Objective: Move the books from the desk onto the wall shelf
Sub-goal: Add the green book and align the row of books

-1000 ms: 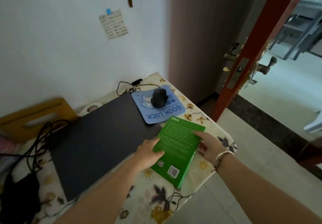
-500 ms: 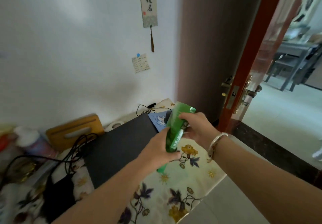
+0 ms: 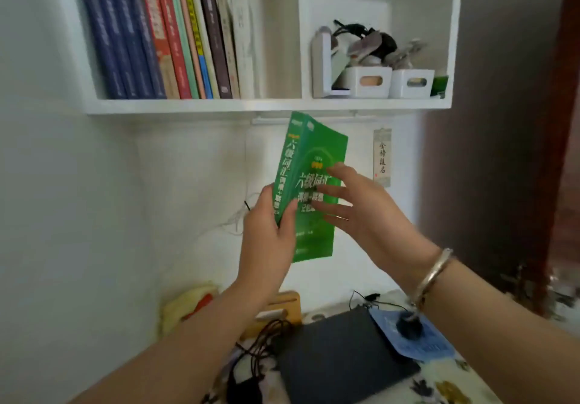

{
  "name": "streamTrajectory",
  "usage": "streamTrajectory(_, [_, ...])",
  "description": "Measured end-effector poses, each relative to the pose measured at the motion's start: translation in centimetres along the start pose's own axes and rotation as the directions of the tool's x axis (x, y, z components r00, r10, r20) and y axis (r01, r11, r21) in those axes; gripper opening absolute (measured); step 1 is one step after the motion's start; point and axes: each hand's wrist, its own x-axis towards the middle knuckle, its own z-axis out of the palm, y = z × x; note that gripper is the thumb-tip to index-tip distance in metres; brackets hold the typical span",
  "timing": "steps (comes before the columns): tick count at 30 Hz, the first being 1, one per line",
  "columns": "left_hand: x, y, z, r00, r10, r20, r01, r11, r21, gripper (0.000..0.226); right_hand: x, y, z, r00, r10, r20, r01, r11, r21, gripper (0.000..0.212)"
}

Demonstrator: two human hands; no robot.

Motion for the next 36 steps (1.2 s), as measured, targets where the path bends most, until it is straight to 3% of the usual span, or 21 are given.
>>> streamTrajectory(3, [4.6, 3.7, -3.0, 0.988, 0.035, -0.151, -0.049, 0.995, -0.09, 0.019, 1.1, -2.6, 3.0, 0.983, -0.165, 0.076, 0.175, 0.971, -0.161, 0.031])
streamTrajectory(7, [11.5, 7.5, -5.2, 0.956, 0.101, -0.276, -0.142, 0.981, -0.132, 0.023, 4.3, -6.0, 5.5, 0.934, -0.316, 0.165, 0.35, 0.902, -0.254, 0.047])
streamTrajectory(12, [18.4, 9.2, -5.7, 0.955, 0.116, -0.273, -0.142, 0.987, -0.08, 0.027, 11.2, -10.0, 6.9, 0.882, -0.418, 0.215, 0.465, 0.847, -0.259, 0.049])
streamTrajectory(15, [22.0, 8.6, -4.8, 0.975, 0.046, -0.217, -0.084, 0.982, -0.167, 0.031, 15.6, -11.2, 7.3, 0.863, -0.448, 0.234, 0.5, 0.823, -0.269, 0.048])
streamTrajectory(18, [25.7, 6.3, -3.0, 0.986, -0.035, -0.16, 0.006, 0.984, -0.178, 0.036, 19.8, -11.4, 7.6, 0.877, -0.431, 0.211, 0.471, 0.857, -0.209, 0.045])
streamTrajectory(23, [29.9, 2.4, 0.4, 0.98, -0.179, -0.084, 0.181, 0.983, 0.011, 0.049, 25.7, -10.0, 7.4, 0.934, -0.316, 0.167, 0.332, 0.94, -0.077, 0.041])
streamTrajectory(27, [31.4, -0.1, 1.3, 0.931, -0.363, 0.044, 0.356, 0.928, 0.113, 0.066, 29.6, -8.8, 8.1, 0.973, -0.159, 0.168, 0.16, 0.987, 0.008, 0.046])
streamTrajectory(28, [31.7, -0.6, 1.0, 0.936, -0.343, 0.076, 0.332, 0.934, 0.131, 0.067, 30.2, -8.8, 8.5, 0.975, -0.137, 0.174, 0.138, 0.99, 0.008, 0.05])
streamTrajectory(30, [31.6, -0.8, 0.2, 0.979, -0.183, 0.093, 0.159, 0.963, 0.219, 0.047, 31.6, -8.6, 9.4, 0.973, -0.138, 0.183, 0.137, 0.99, 0.019, 0.058])
streamTrajectory(32, [31.3, -1.3, -0.2, 1.0, -0.019, 0.022, 0.012, 0.957, 0.29, 0.031, 33.0, -8.2, 10.3, 0.965, -0.18, 0.192, 0.194, 0.979, -0.057, 0.073])
streamTrajectory(36, [31.4, -2.4, -1.3, 0.951, 0.277, -0.137, -0.19, 0.874, 0.448, 0.027, 35.4, -7.2, 10.8, 0.936, -0.231, 0.266, 0.301, 0.916, -0.264, 0.122])
